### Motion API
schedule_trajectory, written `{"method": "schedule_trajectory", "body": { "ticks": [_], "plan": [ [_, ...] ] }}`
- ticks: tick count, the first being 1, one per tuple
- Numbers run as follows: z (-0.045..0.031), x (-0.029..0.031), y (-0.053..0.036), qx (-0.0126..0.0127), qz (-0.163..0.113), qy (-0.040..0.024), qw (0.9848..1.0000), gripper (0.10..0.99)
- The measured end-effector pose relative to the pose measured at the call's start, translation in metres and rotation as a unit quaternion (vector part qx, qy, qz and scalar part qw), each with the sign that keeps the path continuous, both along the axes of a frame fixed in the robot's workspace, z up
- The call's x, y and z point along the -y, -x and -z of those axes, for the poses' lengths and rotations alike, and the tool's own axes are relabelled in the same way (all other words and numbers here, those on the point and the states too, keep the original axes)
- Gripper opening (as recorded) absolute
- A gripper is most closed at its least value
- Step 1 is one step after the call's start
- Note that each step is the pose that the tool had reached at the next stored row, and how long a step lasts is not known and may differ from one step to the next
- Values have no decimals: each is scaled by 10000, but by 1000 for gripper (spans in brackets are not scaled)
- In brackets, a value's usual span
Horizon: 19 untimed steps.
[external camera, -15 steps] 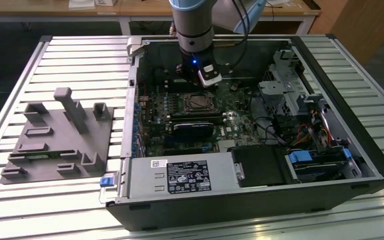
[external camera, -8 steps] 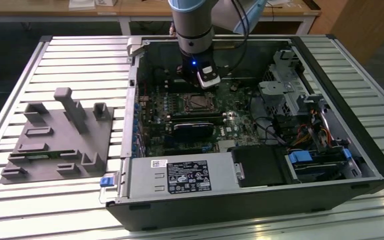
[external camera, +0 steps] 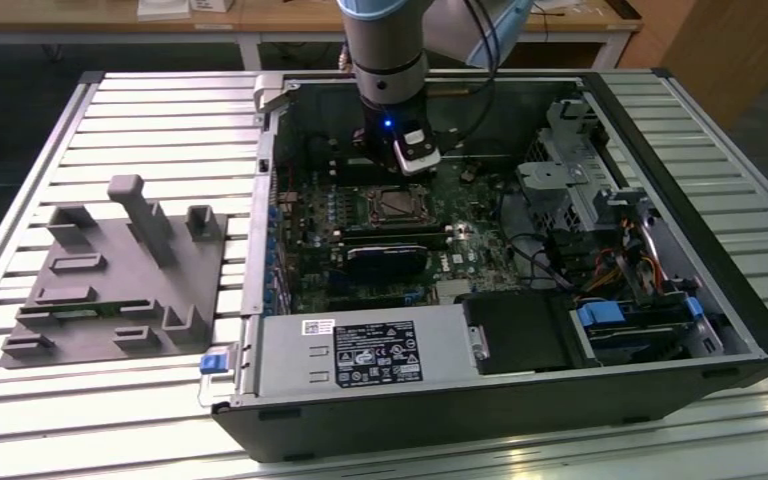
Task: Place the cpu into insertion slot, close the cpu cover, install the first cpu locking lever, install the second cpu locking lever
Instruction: 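Install the first cpu locking lever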
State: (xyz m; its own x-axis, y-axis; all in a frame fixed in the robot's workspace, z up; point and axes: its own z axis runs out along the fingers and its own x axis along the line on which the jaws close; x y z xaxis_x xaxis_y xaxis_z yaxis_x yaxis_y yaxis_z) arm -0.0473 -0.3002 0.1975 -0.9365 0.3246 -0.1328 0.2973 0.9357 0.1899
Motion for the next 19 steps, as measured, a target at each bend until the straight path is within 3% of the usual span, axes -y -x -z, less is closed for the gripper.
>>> {"method": "schedule_trajectory", "body": {
  "ticks": [10, 17, 18, 19],
  "plan": [
    [-279, 0, 0, -1, 0, 0, 10000, 106],
    [-297, 0, -1, -2, 0, -1, 10000, 106],
    [-296, 0, -3, -28, -1, 0, 10000, 106],
    [-295, 0, -6, -77, 0, 9, 10000, 106]
  ]
}}
